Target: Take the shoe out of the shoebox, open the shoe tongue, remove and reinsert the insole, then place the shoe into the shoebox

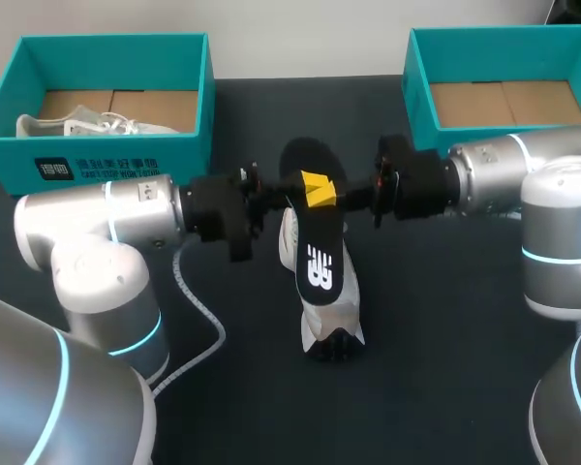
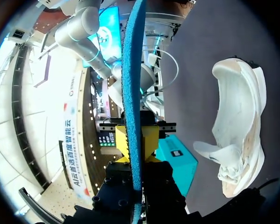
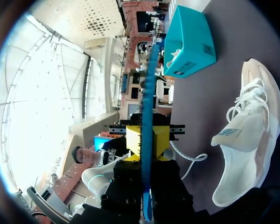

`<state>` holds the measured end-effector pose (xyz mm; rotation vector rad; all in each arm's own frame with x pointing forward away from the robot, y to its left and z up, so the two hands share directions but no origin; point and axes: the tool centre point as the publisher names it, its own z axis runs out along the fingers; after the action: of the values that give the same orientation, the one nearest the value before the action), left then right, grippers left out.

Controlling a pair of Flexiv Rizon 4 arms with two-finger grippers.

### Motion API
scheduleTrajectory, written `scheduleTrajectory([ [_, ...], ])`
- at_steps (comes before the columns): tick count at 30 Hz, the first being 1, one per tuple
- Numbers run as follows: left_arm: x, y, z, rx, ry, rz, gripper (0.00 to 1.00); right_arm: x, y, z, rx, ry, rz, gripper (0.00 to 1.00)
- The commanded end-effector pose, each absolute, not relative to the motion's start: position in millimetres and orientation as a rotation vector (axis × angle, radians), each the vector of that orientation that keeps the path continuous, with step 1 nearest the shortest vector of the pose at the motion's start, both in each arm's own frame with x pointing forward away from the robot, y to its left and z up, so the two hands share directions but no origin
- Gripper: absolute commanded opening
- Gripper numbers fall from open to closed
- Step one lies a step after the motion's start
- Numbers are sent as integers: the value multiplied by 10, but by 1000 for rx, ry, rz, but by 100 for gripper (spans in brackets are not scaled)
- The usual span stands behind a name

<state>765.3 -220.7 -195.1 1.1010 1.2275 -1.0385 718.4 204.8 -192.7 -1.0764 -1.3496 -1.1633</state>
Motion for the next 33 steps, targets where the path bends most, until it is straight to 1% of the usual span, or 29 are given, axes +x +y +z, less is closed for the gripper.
scheduleTrajectory([
  [1, 7649, -2226, -1981, 1098, 1225, -1042, 0, 7198, 2067, -1926, -1076, -1349, -1161, 0],
  [4, 7652, -2222, -1987, 1094, 1226, -1043, 0, 7179, 2050, -1929, -1089, -1350, -1163, 0],
  [5, 7659, -2214, -1989, 1091, 1226, -1043, 0, 7158, 2028, -1921, -1099, -1365, -1169, 23],
  [6, 7663, -2204, -1987, 1083, 1232, -1052, 0, 7136, 1999, -1909, -1115, -1376, -1173, 89],
  [7, 7668, -2197, -1984, 1081, 1236, -1053, 0, 7117, 1976, -1901, -1124, -1379, -1178, 100],
  [17, 7527, -2038, -1908, 1090, 1292, -1120, 0, 6899, 1551, -1784, -1232, -1503, -1203, 100],
  [20, 7438, -1985, -1867, 1033, 1343, -1198, 0, 6902, 1446, -1704, -1217, -1694, -1298, 100],
  [24, 7332, -1918, -1822, 1002, 1404, -1300, 0, 6907, 1382, -1682, -1211, -1884, -1301, 100],
  [27, 7257, -1890, -1790, 990, 1435, -1336, 0, 6873, 1371, -1683, -1120, -2037, -1410, 100],
  [28, 7243, -1881, -1775, 974, 1454, -1343, 0, 6863, 1376, -1683, -1049, -2068, -1480, 100],
  [30, 7225, -1870, -1754, 929, 1488, -1379, 0, 6854, 1353, -1691, -1078, -2102, -1533, 100],
  [33, 7185, -1855, -1728, 891, 1496, -1369, 0, 6854, 1353, -1691, -1078, -2102, -1533, 100],
])
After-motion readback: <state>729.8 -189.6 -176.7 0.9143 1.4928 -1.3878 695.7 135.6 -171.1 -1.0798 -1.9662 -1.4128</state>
